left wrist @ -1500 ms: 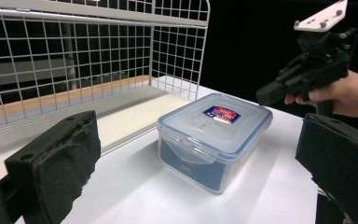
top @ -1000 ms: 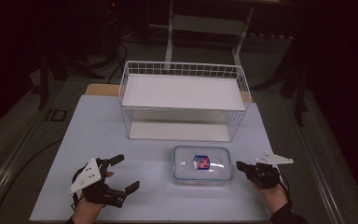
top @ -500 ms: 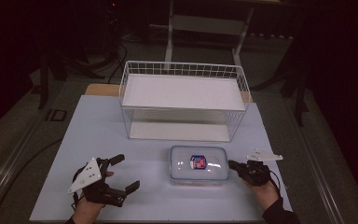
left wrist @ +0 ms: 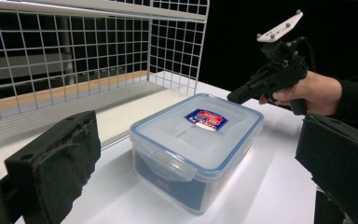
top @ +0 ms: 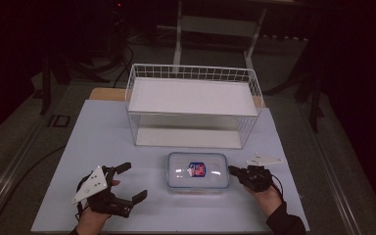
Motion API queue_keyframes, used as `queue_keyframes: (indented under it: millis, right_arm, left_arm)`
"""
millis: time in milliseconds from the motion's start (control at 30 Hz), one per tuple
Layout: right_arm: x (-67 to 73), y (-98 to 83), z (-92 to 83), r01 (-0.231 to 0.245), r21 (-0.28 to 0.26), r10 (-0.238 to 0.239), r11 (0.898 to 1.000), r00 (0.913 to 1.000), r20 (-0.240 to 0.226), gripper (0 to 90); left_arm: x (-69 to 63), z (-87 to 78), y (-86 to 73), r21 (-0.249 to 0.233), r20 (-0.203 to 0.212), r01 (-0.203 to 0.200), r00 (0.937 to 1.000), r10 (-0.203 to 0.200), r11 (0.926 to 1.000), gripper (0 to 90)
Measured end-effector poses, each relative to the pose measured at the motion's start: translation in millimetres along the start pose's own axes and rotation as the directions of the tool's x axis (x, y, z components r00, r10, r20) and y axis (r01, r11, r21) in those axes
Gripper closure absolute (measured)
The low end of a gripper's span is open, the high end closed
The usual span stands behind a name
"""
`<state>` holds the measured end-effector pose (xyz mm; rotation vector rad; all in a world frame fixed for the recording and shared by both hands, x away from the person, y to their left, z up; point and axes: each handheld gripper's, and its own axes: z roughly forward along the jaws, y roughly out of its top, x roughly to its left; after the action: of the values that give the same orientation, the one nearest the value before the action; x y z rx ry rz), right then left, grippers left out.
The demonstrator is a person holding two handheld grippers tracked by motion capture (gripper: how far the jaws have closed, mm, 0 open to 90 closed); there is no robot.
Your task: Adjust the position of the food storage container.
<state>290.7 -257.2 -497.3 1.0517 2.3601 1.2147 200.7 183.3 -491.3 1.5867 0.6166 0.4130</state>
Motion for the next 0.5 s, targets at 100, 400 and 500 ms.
queue_keyframes:
  millis: [100,400,500]
  right_arm:
    - [4.0,2.9,3.9,0.005,0.004,-0.005,1.000,0.9999,-0.011,90.0]
    - [16.7,10.1,15.5,0.018,0.009,-0.018,1.000,0.9986,-0.051,90.0]
    - [19.8,12.0,17.9,0.034,0.012,-0.034,0.999,0.9983,-0.047,90.0]
  left_arm:
    - [0.1,0.0,-0.1,0.003,-0.002,-0.002,1.0000,0.002,1.0000,0.0]
    - [-0.5,0.9,-0.9,0.009,0.000,-0.001,1.0000,0.001,1.0000,0.0]
    - [-0.5,1.4,-1.3,0.016,0.002,0.000,1.0000,0.000,0.9999,0.0]
